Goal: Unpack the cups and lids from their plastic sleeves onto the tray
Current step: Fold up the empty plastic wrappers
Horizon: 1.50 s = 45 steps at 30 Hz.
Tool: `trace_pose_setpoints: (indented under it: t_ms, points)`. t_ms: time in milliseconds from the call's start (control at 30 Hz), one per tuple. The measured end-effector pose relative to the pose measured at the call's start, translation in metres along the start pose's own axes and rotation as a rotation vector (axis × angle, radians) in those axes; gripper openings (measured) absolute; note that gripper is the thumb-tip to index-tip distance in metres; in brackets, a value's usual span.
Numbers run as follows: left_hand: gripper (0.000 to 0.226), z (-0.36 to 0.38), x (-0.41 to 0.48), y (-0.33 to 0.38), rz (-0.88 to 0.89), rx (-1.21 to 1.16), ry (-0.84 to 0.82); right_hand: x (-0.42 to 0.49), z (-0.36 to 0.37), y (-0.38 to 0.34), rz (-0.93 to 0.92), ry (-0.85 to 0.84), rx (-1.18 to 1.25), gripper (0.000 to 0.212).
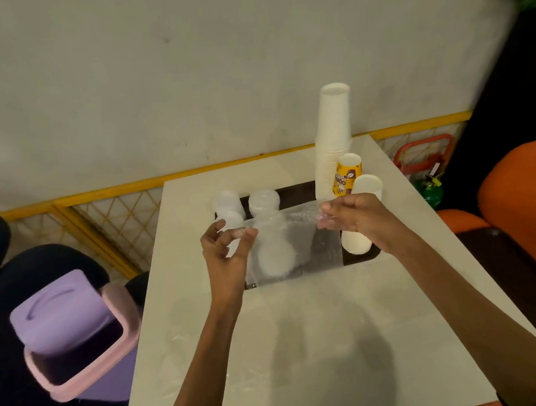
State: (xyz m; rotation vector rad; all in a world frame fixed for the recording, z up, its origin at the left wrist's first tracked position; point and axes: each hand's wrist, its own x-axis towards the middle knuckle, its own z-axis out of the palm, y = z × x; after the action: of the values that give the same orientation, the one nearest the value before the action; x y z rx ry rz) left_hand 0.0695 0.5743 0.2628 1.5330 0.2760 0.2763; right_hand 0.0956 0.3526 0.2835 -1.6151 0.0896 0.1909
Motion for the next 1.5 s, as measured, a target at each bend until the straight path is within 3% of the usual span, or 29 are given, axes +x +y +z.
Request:
trace_pose_setpoints:
  t_ms: [133, 367, 567, 700, 900, 1033, 1133, 1300, 1500]
  points:
    - [0.007, -0.003, 0.01, 0.015, 0.028, -0.03, -0.098, -0.003, 0.002, -0.012, -0.155, 0.083, -0.171, 0.006]
    - [0.018, 0.01, 0.025, 0.039, 0.02, -0.145, -0.116, 0.001, 0.001, -0.021, -0.192, 0.005, -0.031, 0.034]
    - [0.01, 0.017, 0.027, 0.043, 0.005, -0.134, -0.15, 0.005, 0.004, -0.02, -0.242, 0.018, 0.044, 0.02]
    - [0.02, 0.014, 0.029, 0.04, 0.01, -0.131, -0.251, 0.008, -0.001, -0.022, -0.218, 0.07, 0.113, 0.025]
    - [0.03, 0.018, 0.031, 0.038, 0.033, -0.176, -0.224, 0.01, -0.003, -0.024, -0.182, 0.048, 0.218, 0.02]
    - [0.03, 0.021, 0.038, 0.039, 0.03, -0.224, -0.178, 0.011, -0.003, -0.012, -0.093, -0.035, 0.301, 0.044]
    - [0.033, 0.022, 0.041, 0.038, 0.019, -0.221, -0.149, 0.01, -0.001, 0.002, -0.028, -0.084, 0.197, 0.051]
    - [0.043, 0.016, 0.039, 0.031, -0.139, -0.223, -0.245, 0.008, -0.004, 0.006, -0.033, -0.069, 0.168, 0.032]
    - [0.023, 0.003, 0.031, 0.008, -0.254, 0.027, -0.431, 0.009, -0.01, 0.011, -0.013, -0.055, 0.17, 0.029]
